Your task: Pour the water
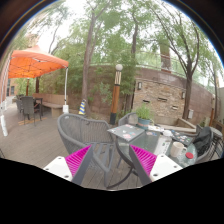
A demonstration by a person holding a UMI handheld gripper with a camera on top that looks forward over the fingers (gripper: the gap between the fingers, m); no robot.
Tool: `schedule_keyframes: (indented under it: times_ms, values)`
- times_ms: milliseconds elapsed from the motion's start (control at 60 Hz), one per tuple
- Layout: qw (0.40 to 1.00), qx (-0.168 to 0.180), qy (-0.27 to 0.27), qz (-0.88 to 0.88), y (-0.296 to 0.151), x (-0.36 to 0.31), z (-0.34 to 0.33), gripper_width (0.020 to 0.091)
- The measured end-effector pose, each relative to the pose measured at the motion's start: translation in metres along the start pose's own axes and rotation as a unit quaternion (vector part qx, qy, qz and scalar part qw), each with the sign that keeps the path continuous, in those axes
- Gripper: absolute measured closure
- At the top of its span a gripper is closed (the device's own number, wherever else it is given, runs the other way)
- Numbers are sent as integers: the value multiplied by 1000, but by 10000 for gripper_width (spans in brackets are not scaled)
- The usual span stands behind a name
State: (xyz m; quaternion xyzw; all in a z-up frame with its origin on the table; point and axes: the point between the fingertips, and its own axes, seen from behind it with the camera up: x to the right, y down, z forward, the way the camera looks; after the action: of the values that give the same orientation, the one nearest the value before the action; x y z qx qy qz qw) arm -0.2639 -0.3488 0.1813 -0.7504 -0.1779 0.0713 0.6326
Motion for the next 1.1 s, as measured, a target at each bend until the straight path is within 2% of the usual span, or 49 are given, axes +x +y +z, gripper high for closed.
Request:
schedule_keyframes:
  times_ms: [183,517,817,1100]
  values:
    - [999,-9,-14,31,3,-2,2,268]
    - [999,-16,3,38,7,31,-1,266]
    - [995,24,89,43,57,156,33,276]
    - [992,24,124,23,87,222,102,277]
